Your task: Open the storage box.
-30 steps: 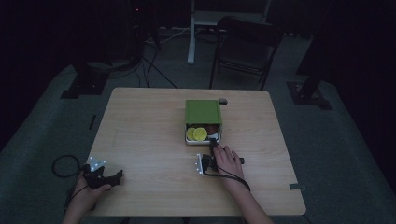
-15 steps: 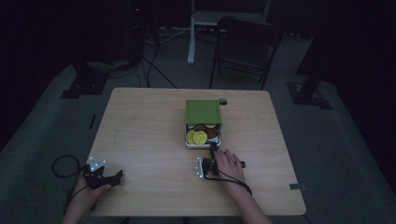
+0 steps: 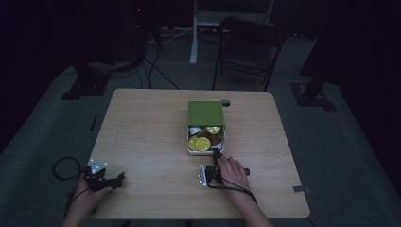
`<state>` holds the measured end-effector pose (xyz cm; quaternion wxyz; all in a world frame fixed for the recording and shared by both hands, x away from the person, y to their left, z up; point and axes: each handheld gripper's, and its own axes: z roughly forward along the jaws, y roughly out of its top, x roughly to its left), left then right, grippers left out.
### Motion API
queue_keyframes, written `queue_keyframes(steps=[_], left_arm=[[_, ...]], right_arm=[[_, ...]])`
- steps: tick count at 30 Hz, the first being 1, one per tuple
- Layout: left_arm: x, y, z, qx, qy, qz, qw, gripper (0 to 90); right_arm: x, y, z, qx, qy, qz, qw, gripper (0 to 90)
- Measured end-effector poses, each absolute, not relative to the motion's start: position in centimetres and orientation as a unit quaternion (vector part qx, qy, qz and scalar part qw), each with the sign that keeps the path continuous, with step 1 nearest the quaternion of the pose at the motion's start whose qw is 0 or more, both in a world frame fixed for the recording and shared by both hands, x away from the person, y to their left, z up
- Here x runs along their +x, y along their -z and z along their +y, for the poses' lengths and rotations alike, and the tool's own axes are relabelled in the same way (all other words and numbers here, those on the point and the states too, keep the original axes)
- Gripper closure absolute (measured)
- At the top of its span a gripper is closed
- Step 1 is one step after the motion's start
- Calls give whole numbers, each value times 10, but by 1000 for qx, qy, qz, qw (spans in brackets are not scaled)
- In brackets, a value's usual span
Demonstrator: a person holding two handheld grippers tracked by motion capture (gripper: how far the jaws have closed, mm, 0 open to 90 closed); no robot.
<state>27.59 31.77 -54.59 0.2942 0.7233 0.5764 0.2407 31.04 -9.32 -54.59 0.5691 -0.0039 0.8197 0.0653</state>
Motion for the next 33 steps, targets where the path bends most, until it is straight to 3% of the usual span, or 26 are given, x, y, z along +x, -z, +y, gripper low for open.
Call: queue_keyframes(steps=[33], left_arm=[[276,546,318,723,-241,577,294,99]], right_arm=[[265,547,-102,-18,-67,834,548,715]])
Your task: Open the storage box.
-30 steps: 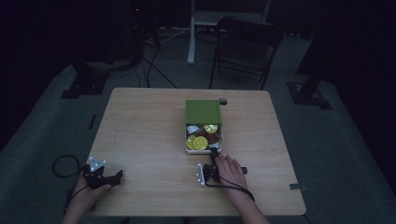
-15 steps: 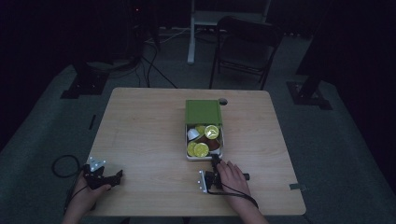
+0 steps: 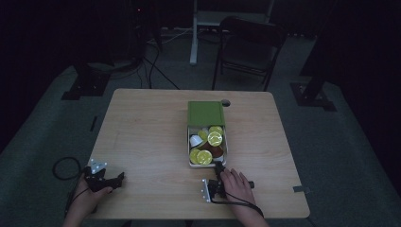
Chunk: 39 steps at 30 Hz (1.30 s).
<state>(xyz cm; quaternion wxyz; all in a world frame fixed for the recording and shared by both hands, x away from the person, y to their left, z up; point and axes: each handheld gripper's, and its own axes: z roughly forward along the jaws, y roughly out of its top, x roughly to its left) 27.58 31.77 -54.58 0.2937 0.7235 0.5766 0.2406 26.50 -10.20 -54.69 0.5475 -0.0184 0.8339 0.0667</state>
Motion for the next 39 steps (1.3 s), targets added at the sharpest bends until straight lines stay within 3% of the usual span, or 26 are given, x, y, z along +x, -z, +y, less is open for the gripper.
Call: queue_keyframes(steps=[24,31,39], left_arm=[[276,546,318,723,-241,577,294,99],[276,546,318,723,-241,577,294,99],[276,546,318,723,-241,577,294,99]], right_arm=[[253,543,-107,-16,-82,842,533,705],[250,533,-114,25,-147,854,498,569],[252,521,-132,72,-219,856,463,565]])
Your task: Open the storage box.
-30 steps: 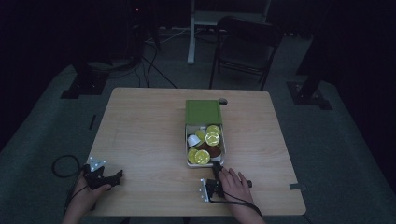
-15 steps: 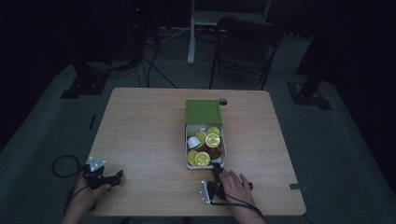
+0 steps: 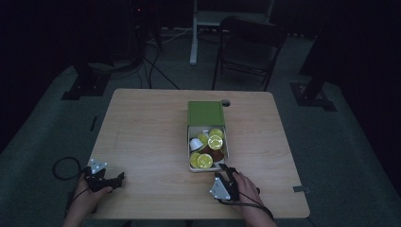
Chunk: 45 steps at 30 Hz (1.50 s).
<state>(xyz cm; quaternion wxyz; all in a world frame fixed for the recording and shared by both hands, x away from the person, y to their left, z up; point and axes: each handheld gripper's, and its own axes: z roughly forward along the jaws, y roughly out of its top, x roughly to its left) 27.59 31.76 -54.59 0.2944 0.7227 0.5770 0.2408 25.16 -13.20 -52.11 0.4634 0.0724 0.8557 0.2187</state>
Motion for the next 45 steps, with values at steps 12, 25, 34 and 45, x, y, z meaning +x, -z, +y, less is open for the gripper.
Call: queue_keyframes(steps=[12,25,34,45], left_arm=[[276,546,318,723,-241,577,294,99],[276,546,318,723,-241,577,295,99],[276,546,318,723,-241,577,294,99],[276,546,318,723,-241,577,294,99]], right_arm=[[251,513,-155,146,-296,841,429,565],[258,511,-191,238,-348,814,399,567],[268,513,-224,299,-368,789,390,570],[276,518,-252,346,-375,773,378,563]])
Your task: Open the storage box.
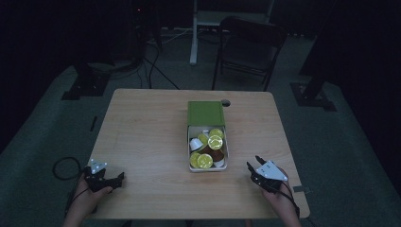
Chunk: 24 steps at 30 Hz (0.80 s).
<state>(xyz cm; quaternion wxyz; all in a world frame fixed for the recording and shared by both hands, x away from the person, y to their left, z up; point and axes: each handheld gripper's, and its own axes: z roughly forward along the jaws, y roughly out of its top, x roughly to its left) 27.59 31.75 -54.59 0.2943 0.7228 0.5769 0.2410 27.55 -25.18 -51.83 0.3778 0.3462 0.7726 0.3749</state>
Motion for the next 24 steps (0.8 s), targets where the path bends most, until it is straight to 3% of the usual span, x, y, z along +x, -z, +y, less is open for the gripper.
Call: queue_keyframes(steps=[12,18,24], left_arm=[[276,546,318,723,-241,577,294,99],[276,546,318,723,-241,577,294,99],[276,546,318,723,-241,577,294,99]], right_arm=[[281,525,-272,384,-382,760,358,531],[285,525,-281,407,-412,749,322,398],[289,531,-290,407,-426,758,280,333]])
